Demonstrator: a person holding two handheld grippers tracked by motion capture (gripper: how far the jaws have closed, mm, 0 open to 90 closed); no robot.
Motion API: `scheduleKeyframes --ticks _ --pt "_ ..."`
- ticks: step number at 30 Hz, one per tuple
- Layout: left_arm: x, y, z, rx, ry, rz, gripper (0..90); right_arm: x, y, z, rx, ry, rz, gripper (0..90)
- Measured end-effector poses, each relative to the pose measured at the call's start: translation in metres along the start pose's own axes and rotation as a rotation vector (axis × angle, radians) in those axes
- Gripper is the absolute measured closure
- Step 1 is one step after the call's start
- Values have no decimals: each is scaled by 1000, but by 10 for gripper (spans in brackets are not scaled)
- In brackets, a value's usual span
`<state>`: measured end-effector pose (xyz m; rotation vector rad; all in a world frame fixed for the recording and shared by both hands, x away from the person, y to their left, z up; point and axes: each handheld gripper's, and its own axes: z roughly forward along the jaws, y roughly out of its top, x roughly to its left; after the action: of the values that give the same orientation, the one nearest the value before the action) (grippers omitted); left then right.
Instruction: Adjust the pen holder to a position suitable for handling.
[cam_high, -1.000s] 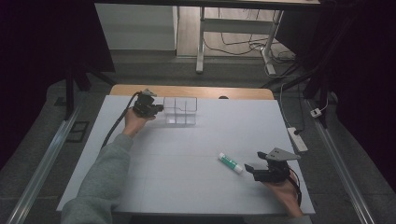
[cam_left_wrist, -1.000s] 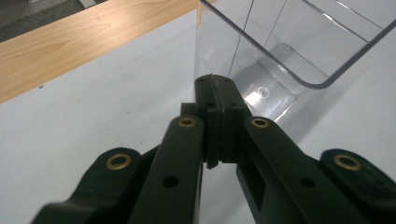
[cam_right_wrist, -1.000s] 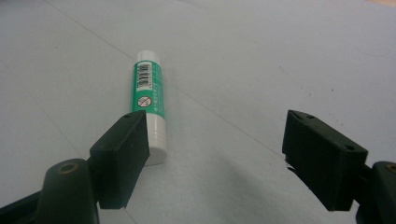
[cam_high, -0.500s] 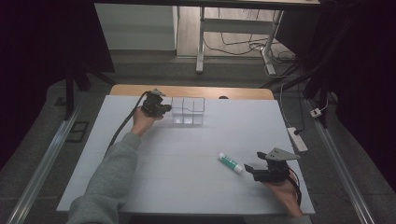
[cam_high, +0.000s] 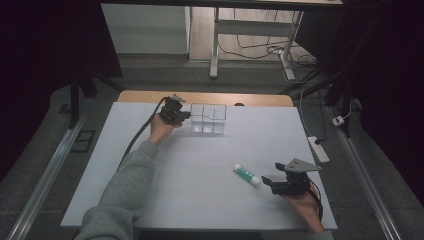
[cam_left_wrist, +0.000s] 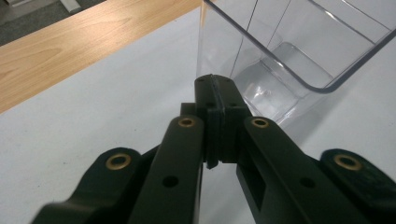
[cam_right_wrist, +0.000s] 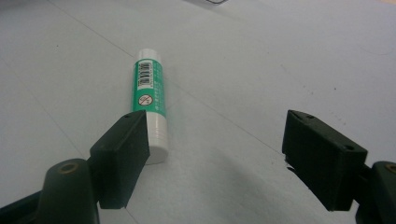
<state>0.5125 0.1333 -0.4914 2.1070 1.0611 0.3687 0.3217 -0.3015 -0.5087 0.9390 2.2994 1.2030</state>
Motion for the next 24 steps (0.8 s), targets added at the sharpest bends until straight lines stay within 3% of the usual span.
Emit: scheduleKeyframes --ticks 4,6,11,19,24 --pt "0 0 -1 3 -6 8 888 0 0 0 1 -1 -1 231" --pt "2 -2 -3 14 13 30 889 0 0 -1 2 -5 -1 231" --pt "5 -7 -11 -6 14 21 889 0 0 -1 2 -6 2 231" --pt "-2 -32 -44 -27 5 50 886 0 0 -1 -4 -1 2 232" --pt "-7 -53 -67 -49 3 25 882 0 0 -1 -4 -3 -1 233"
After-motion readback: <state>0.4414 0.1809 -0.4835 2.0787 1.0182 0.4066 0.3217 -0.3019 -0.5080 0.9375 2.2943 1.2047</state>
